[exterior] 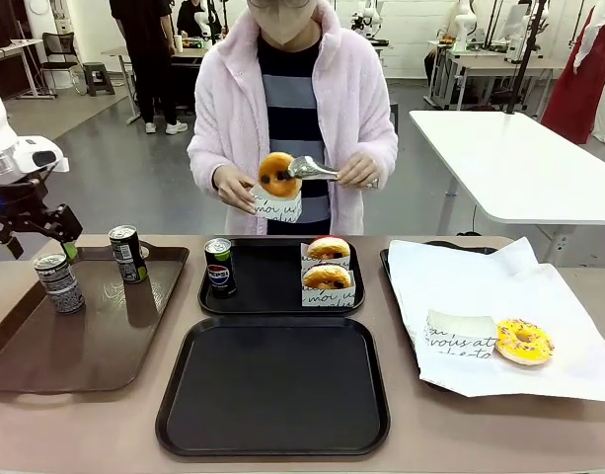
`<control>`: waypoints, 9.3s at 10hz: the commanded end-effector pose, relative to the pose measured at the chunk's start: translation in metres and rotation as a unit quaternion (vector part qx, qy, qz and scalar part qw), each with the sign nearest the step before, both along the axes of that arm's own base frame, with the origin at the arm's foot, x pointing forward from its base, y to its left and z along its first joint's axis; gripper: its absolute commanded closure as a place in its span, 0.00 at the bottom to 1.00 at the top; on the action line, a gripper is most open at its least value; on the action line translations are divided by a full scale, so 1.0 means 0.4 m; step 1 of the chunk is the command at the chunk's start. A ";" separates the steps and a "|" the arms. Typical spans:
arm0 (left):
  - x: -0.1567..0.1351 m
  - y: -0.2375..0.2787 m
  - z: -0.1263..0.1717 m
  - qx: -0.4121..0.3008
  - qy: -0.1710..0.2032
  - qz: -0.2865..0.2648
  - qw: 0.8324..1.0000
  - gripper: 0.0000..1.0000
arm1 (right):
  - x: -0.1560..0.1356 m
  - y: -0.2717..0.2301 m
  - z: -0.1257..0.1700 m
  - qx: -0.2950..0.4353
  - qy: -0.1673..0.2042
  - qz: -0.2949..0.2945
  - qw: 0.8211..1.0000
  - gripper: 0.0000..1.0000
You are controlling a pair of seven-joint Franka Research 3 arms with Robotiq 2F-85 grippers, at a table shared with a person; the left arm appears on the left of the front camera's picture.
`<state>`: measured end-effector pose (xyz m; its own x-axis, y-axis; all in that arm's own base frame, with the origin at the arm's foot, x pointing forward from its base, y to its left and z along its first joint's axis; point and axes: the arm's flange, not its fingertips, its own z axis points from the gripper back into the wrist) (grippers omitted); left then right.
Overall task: Set up donuts and drinks on trays.
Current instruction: Pick up one Pepsi coke from the Handle tray and place it on the Flat Tray without a Pepsi coke.
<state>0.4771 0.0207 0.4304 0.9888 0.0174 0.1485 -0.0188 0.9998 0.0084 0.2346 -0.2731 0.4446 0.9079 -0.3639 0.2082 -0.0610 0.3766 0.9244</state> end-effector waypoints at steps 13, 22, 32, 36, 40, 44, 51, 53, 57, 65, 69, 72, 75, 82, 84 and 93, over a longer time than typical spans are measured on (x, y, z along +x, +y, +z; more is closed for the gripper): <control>0.060 0.033 -0.129 -0.008 0.046 0.018 0.999 0.00 | 0.000 -0.003 -0.002 0.005 -0.012 0.002 1.000 0.00; 0.047 0.002 -0.136 -0.011 0.055 0.016 0.998 0.60 | 0.000 -0.003 -0.002 0.005 -0.012 0.002 1.000 0.00; -0.095 -0.024 0.097 -0.011 0.078 -0.036 0.996 1.00 | 0.000 -0.003 -0.002 0.005 -0.012 0.002 1.000 0.00; -0.238 -0.023 0.187 -0.008 0.064 -0.085 0.994 1.00 | 0.000 -0.003 -0.002 0.005 -0.012 0.002 1.000 0.00; -0.217 -0.039 0.198 -0.003 0.076 -0.069 0.995 1.00 | 0.000 -0.003 -0.002 0.005 -0.012 0.002 1.000 0.00; -0.225 -0.071 0.174 -0.038 0.074 -0.093 0.992 0.41 | 0.000 -0.003 -0.002 0.005 -0.012 0.002 1.000 0.00; -0.371 -0.327 0.153 -0.117 0.012 -0.215 0.970 0.41 | 0.000 -0.003 -0.002 0.005 -0.012 0.002 1.000 0.00; -0.413 -0.330 0.172 -0.109 -0.007 -0.222 0.969 0.41 | 0.000 -0.003 -0.002 0.005 -0.012 0.002 1.000 0.00; -0.388 -0.339 0.169 -0.103 0.017 -0.207 0.973 0.41 | 0.000 -0.003 -0.002 0.005 -0.012 0.002 1.000 0.00; -0.335 -0.539 0.138 -0.109 0.055 -0.231 0.965 0.41 | 0.000 -0.003 -0.002 0.005 -0.012 0.002 1.000 0.00; -0.275 -0.711 0.073 -0.065 0.082 -0.255 0.961 0.41 | 0.000 -0.003 -0.002 0.005 -0.012 0.002 1.000 0.00; -0.242 -0.812 -0.006 -0.019 0.076 -0.247 0.966 0.41 | 0.000 -0.003 -0.002 0.005 -0.012 0.002 1.000 0.00; -0.226 -0.856 -0.074 0.016 0.082 -0.245 0.966 0.41 | 0.000 -0.003 -0.002 0.005 -0.012 0.002 1.000 0.00; -0.487 -0.627 0.046 -0.005 0.095 -0.335 0.937 0.41 | 0.000 -0.003 -0.002 0.005 -0.012 0.002 1.000 0.00; -0.446 -0.651 0.039 0.000 0.073 -0.325 0.943 0.41 | 0.000 -0.003 -0.002 0.005 -0.012 0.002 1.000 0.00; -0.290 -0.789 -0.150 0.012 0.057 -0.286 0.957 0.41 | 0.000 -0.003 -0.002 0.005 -0.012 0.002 1.000 0.00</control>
<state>0.3584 -0.2919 0.3710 0.8351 -0.5489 0.0361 0.5500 0.8347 -0.0298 0.2348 -0.2730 0.4446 0.9083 -0.3632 0.2076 -0.0605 0.3769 0.9243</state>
